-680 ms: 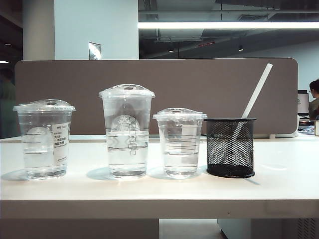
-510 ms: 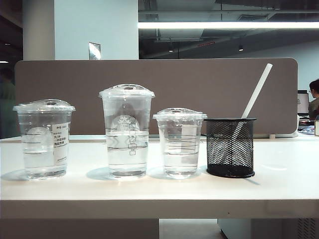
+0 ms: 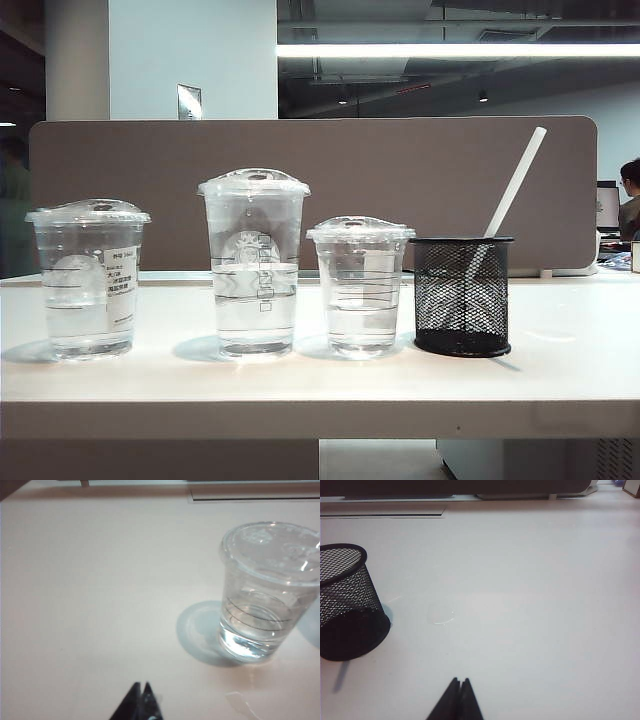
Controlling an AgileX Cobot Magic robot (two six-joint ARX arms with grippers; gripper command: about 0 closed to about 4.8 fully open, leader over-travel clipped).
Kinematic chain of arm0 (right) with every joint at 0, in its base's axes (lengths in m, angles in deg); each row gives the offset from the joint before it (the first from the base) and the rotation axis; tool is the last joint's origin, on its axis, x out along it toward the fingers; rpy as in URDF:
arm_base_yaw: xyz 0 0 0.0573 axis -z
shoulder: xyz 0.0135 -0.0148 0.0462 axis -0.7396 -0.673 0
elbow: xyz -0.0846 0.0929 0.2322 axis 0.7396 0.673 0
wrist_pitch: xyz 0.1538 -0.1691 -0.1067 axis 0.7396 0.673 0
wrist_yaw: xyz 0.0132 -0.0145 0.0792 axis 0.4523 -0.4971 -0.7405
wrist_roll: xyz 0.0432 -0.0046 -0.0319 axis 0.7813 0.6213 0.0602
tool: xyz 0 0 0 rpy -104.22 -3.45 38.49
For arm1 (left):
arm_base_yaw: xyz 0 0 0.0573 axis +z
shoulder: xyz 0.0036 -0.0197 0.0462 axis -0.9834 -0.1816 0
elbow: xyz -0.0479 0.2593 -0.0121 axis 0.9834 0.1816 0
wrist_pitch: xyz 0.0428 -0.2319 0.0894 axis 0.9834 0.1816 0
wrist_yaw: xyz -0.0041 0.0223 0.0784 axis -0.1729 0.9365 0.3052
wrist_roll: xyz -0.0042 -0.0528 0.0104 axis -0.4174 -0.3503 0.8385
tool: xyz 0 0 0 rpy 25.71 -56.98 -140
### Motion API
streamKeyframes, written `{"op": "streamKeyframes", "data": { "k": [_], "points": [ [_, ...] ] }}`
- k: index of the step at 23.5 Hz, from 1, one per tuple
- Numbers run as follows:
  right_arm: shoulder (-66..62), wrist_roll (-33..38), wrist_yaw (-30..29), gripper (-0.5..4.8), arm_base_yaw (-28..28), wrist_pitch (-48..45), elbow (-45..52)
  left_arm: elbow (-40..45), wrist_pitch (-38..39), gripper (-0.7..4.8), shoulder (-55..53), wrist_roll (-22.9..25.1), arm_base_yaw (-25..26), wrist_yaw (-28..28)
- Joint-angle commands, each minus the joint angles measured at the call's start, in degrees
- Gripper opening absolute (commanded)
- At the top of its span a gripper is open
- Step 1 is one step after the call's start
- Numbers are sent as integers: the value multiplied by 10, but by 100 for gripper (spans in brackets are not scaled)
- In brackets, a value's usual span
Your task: Pick up the straw and insert it into the small coffee cup.
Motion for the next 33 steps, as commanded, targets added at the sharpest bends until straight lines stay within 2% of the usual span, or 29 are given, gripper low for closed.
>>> {"op": "streamKeyframes", "data": {
  "k": [1,4,6,8,12,15,17,24,26,29,30,32,33],
  "points": [
    [1,0,0,-8,0,-6,4,-80,93,-4,-47,0,-1,-4],
    [1,0,0,-8,0,-6,4,-169,162,-4,-107,0,-1,-4],
    [1,0,0,-8,0,-6,4,-208,154,-4,-135,0,-1,-4],
    [1,0,1,-8,0,-6,4,-299,171,-4,-170,0,-1,-4],
    [1,0,0,-8,0,-6,4,-401,176,-4,-191,0,-6,-4],
    [1,0,0,-8,0,-6,4,-466,175,-4,-195,0,-30,-4],
    [1,0,0,-8,0,-6,4,-541,172,-4,-195,0,-75,-4],
    [1,0,0,-8,0,-6,4,-656,161,-4,-194,-3,-150,-8],
    [1,0,0,-8,0,-6,4,-694,199,-4,-193,-14,-164,-8],
    [1,0,0,-8,0,-6,4,-742,309,-4,-188,-26,-167,-8],
    [1,0,0,-8,0,-6,4,-760,361,-4,-187,-37,-167,-8],
    [1,0,0,-8,0,-6,4,-814,528,-4,-183,-69,-167,-8],
    [1,0,1,-8,0,-6,4,-825,560,-4,-182,-69,-167,-8]
  ]
}}
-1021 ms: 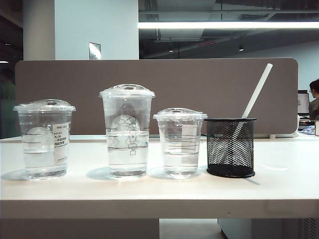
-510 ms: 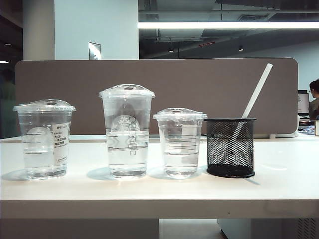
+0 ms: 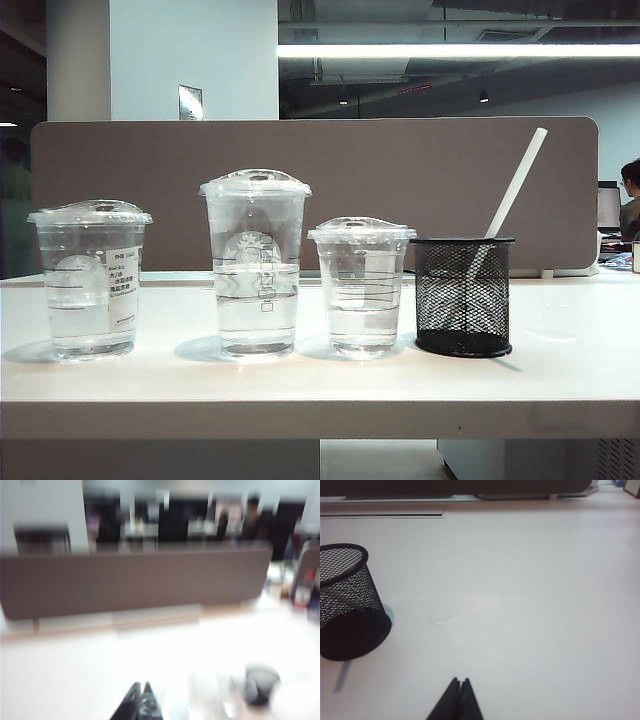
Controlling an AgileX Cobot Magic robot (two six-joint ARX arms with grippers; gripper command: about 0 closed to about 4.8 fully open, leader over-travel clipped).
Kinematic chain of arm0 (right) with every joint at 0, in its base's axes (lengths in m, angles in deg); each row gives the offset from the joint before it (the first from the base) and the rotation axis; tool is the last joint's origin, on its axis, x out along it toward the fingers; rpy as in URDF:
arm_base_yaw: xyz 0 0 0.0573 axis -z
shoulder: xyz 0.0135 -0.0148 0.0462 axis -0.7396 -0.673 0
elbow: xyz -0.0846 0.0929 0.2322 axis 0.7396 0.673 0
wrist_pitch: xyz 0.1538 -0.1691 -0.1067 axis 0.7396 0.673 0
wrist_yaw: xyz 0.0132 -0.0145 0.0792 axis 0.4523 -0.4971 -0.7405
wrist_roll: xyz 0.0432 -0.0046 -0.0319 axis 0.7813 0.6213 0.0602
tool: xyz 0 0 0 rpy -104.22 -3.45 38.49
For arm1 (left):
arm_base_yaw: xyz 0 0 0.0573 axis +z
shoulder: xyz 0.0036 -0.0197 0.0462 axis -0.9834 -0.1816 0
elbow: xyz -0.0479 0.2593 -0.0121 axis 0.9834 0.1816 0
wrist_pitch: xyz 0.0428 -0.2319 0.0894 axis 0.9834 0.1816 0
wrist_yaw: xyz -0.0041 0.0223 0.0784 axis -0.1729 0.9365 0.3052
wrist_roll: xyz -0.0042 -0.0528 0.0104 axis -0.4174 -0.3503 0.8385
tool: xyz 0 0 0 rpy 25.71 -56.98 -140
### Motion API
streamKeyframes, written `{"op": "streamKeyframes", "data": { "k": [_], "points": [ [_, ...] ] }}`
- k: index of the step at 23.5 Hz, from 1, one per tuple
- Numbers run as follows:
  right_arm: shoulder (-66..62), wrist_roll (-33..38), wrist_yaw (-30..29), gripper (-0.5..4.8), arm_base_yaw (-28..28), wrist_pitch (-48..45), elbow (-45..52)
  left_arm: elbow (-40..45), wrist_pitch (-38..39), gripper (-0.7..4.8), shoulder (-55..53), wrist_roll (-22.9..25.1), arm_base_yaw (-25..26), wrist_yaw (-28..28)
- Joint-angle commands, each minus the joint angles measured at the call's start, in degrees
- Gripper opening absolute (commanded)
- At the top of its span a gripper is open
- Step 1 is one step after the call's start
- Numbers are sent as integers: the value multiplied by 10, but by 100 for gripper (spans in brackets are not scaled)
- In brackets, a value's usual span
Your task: Pick up the straw and insert it into the small coffee cup.
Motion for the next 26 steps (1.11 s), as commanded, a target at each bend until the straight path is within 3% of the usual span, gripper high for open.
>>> {"op": "streamKeyframes", "data": {
  "k": [1,3,14,16,21,26],
  "points": [
    [1,0,0,-8,0,-7,4,-36,147,-4,1,-21,1,-2],
    [1,0,0,-8,0,-7,4,-51,193,-4,2,-21,1,-2],
    [1,0,1,-8,-1,-7,4,-50,192,-4,19,-23,1,-4],
    [1,0,0,-8,-1,-7,4,-50,192,-4,21,-48,1,-45],
    [1,0,0,-8,-1,-7,4,-50,192,-4,59,-28,7,-143],
    [1,0,1,-8,-1,-7,4,-49,192,-5,114,-34,13,-141]
  ]
}}
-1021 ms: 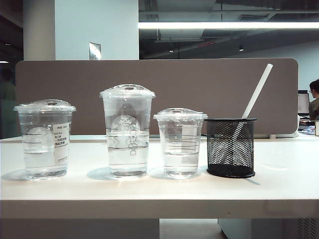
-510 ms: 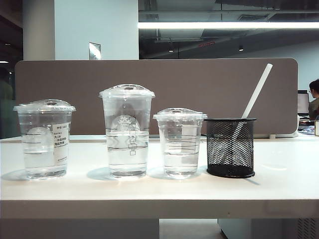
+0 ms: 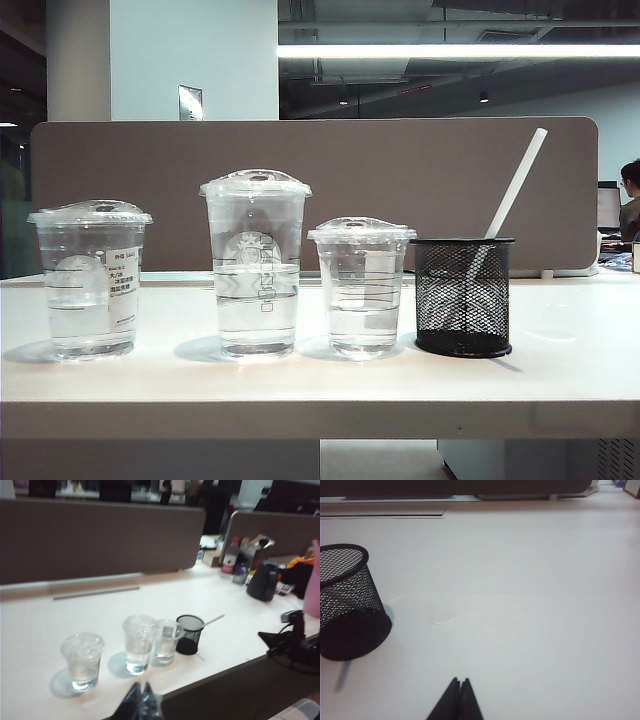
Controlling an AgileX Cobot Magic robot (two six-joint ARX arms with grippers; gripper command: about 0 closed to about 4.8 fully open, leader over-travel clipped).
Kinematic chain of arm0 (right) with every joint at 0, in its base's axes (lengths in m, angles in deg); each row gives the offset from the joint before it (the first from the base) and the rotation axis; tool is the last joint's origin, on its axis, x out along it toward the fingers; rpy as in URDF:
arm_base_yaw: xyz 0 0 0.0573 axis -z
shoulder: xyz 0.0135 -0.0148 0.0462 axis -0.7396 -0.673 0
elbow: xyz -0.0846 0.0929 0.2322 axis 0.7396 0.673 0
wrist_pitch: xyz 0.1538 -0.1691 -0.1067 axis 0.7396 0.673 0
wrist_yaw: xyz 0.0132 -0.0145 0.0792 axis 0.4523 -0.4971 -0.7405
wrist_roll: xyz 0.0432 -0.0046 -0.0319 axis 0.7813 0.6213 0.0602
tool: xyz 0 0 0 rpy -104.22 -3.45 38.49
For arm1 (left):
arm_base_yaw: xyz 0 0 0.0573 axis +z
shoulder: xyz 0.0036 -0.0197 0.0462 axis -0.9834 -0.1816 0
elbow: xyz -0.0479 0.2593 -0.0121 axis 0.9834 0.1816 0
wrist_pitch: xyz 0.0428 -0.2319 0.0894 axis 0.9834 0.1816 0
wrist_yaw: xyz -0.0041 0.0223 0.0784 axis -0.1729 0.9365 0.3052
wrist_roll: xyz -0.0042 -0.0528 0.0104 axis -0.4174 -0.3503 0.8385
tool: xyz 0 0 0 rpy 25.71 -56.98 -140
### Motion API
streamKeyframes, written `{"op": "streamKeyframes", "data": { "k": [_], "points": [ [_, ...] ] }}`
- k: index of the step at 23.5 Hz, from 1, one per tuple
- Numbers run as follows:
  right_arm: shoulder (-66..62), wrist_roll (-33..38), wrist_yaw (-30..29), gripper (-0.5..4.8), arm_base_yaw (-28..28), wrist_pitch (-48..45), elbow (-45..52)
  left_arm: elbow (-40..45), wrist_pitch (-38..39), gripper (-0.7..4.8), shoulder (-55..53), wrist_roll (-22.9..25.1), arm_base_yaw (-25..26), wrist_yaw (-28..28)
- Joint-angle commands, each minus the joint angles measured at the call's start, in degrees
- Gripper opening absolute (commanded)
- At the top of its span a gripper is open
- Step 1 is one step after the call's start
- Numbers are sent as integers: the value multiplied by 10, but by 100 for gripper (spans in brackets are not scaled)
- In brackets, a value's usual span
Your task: Pick up the straw and insert it into the small coffee cup.
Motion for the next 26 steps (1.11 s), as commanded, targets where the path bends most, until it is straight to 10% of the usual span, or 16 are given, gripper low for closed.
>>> {"op": "streamKeyframes", "data": {
  "k": [1,12,26],
  "points": [
    [1,0,0,-8,-1,-7,4,1,3,-5,10,-3,1,0],
    [1,-7,13,-8,-1,-15,4,187,3,-5,10,0,2,-116],
    [1,-2,-50,-8,-1,-38,3,191,1,-4,3,121,2,-72]
  ]
}}
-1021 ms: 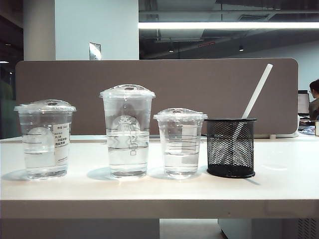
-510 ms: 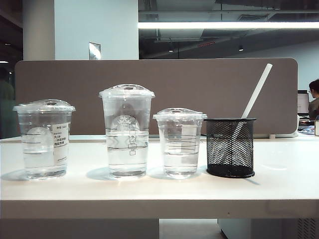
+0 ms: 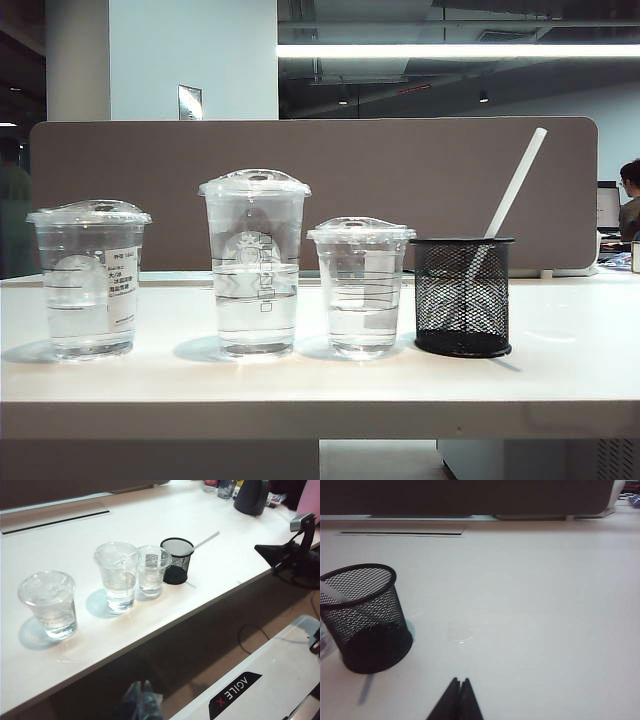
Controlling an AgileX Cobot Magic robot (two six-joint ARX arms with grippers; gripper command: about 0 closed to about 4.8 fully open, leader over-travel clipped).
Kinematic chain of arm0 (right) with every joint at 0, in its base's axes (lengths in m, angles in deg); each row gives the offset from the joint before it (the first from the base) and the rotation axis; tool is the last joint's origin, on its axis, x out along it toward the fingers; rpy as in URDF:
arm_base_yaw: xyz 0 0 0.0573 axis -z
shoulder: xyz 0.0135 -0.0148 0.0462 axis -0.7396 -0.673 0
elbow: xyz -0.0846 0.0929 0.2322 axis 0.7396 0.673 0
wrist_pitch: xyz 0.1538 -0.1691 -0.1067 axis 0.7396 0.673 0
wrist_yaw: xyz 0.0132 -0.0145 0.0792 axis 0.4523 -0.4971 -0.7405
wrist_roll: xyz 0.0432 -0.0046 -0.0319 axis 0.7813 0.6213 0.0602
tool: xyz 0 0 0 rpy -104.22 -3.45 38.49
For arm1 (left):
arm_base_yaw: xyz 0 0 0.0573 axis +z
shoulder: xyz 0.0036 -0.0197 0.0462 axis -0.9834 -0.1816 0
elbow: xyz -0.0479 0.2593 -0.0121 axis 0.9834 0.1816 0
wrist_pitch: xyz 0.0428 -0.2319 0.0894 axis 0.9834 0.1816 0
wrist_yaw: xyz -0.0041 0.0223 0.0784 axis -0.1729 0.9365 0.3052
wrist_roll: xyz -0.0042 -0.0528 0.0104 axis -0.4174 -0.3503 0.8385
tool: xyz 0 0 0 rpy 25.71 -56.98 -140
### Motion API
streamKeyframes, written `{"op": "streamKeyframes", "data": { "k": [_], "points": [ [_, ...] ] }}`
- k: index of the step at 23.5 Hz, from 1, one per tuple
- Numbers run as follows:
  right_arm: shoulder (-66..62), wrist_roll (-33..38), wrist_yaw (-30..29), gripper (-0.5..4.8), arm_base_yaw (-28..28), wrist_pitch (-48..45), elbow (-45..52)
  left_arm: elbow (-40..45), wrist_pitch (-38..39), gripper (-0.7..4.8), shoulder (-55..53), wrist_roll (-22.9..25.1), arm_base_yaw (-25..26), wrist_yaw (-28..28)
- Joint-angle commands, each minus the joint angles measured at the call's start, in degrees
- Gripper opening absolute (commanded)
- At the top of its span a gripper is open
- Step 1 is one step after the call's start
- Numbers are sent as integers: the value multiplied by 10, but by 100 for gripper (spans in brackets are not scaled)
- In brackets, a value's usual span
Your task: Pick up the straw and insert it into the small coffee cup.
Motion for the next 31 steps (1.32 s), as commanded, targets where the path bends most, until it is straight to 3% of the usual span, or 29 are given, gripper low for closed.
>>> {"op": "streamKeyframes", "data": {
  "k": [1,4,8,11,15,16,17,21,22,24,26,31],
  "points": [
    [1,23,-17,-8,-1,-3,3,-2,0,-4,0,16,0,2],
    [1,86,-16,-8,-1,-19,-5,-2,0,-5,0,23,0,2],
    [0,100,-2,-9,0,-15,-83,-2,0,-5,0,23,0,24],
    [-50,20,54,-9,0,64,-268,-1,0,-5,0,23,0,25],
    [-155,19,49,-9,-1,125,-448,-1,0,-5,0,23,0,25],
    [-217,8,32,-9,-1,138,-549,-1,0,-5,0,23,0,27],
    [-274,-17,20,-9,-1,132,-641,-1,0,-5,0,23,0,28],
    [-377,-80,26,-8,0,76,-772,-1,0,-5,0,23,0,36],
    [-429,-83,31,-8,1,24,-808,-1,0,-5,0,23,0,39],
    [-498,-83,34,-8,9,-52,-821,-1,0,-5,0,23,0,41],
    [-541,-73,38,-8,25,-63,-820,-1,0,-5,0,23,0,51],
    [-637,55,-8,-7,68,-56,-796,-1,0,-5,0,22,0,50]
  ]
}}
